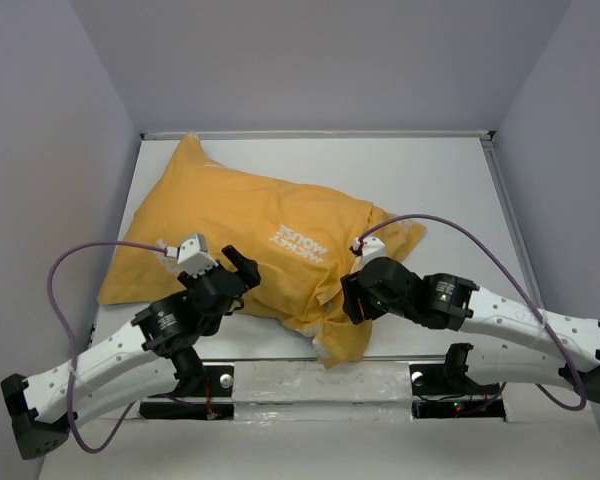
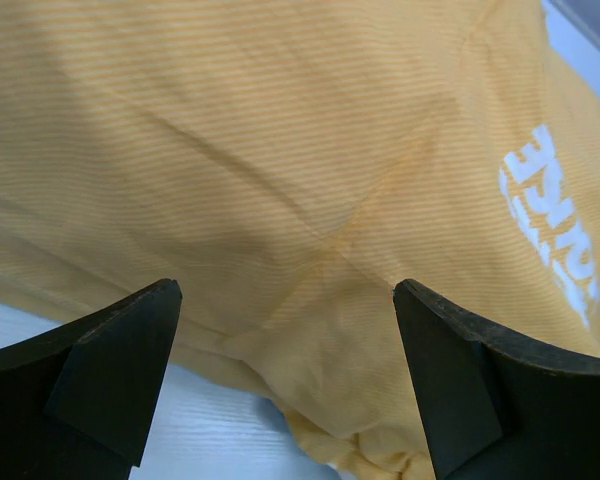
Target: Put the pillow into the pillowcase
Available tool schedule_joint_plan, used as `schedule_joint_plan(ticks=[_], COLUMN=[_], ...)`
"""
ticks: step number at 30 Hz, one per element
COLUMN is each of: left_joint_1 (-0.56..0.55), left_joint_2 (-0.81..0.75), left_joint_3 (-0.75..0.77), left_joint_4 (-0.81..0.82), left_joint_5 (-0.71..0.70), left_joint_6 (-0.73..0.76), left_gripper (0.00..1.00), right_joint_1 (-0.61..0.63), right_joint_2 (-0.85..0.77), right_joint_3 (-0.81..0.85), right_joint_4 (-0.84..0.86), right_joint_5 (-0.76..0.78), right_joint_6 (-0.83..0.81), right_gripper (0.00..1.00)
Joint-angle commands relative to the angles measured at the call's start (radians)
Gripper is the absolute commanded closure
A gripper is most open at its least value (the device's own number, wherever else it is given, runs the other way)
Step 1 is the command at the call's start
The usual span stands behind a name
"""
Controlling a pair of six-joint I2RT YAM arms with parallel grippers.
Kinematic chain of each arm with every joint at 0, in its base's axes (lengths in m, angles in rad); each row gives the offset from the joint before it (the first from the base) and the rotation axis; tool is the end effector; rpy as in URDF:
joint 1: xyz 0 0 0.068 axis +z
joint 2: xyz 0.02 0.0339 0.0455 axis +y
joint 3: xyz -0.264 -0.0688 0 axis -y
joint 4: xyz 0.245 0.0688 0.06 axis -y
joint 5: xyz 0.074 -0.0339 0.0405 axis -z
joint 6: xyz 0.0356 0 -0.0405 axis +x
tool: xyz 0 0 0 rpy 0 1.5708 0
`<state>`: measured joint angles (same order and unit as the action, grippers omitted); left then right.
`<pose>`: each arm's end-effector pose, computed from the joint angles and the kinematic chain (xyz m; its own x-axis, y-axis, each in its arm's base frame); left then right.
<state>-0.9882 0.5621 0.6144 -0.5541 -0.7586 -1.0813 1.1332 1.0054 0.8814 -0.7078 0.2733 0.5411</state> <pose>0.0896 -0.0915 0.2789 -0.3665 -0.6081 -0.7042 -0.1046 0.7790 -0.6182 0.0943 0.1789 0.2856 -0.6780 -0.2789 -0.6801 -0.5202 0.8357 0.1759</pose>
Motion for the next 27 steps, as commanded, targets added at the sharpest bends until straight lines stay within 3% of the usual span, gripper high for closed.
schedule_joint_plan(ticks=[1,2,3,4,8,11,12,15,17,19,20,21,22,24,25,27], left_joint_1=[0.034,0.087,0.115,0.141,0.213,0.243,0.25,0.264,0.266,0.264,0.266,0.266,0.266,0.266,0.266,0.264], left_joint_2=[0.027,0.024,0.027,0.036,0.107,0.148,0.16,0.212,0.229,0.231,0.229,0.214,0.203,0.15,0.124,0.034], left_joint_3=[-0.059,-0.092,-0.113,-0.128,-0.189,-0.228,-0.225,-0.208,-0.199,-0.188,-0.188,-0.186,-0.183,-0.153,-0.139,-0.088], left_joint_4=[0.259,0.298,0.386,0.42,0.555,0.707,0.735,0.827,0.872,0.879,0.878,0.86,0.846,0.789,0.705,0.595], left_joint_5=[-0.029,-0.004,0.063,0.099,0.194,0.263,0.295,0.365,0.396,0.439,0.455,0.481,0.496,0.513,0.512,0.461], left_joint_6=[0.139,0.171,0.199,0.219,0.262,0.3,0.313,0.337,0.337,0.354,0.354,0.363,0.369,0.394,0.399,0.394], left_gripper=[0.01,0.01,0.01,0.01,0.03,0.26,0.47,0.63,0.62,0.5,0.46,0.33,0.26,0.08,0.01,0.01], right_joint_1=[0.004,0.004,0.004,0.004,0.004,0.004,0.004,0.004,0.004,-0.016,-0.016,-0.036,-0.036,-0.046,-0.046,-0.046], right_joint_2=[0.047,0.053,0.056,0.05,-0.022,-0.079,-0.096,0.005,0.091,0.183,0.194,0.181,0.159,0.099,0.034,-0.022], right_joint_3=[0.053,0.079,0.094,0.108,0.185,0.237,0.243,0.283,0.263,0.204,0.203,0.164,0.151,0.16,0.175,0.215], right_joint_4=[0.042,0.059,0.074,0.077,0.097,0.215,0.3,0.358,0.375,0.377,0.376,0.373,0.357,0.261,0.214,0.099], right_joint_5=[0.311,0.331,0.337,0.349,0.396,0.304,0.22,0.049,0.023,0.067,0.067,0.043,0.031,0.033,0.03,-0.018], right_joint_6=[0.068,0.059,0.054,0.046,-0.056,-0.171,-0.203,-0.192,-0.175,-0.153,-0.142,-0.13,-0.124,-0.119,-0.121,-0.124], right_gripper=[0.41,0.44,0.82,0.99,1.0,1.0,1.0,1.0,1.0,1.0,0.95,0.63,0.43,0.14,0.11,0.1])
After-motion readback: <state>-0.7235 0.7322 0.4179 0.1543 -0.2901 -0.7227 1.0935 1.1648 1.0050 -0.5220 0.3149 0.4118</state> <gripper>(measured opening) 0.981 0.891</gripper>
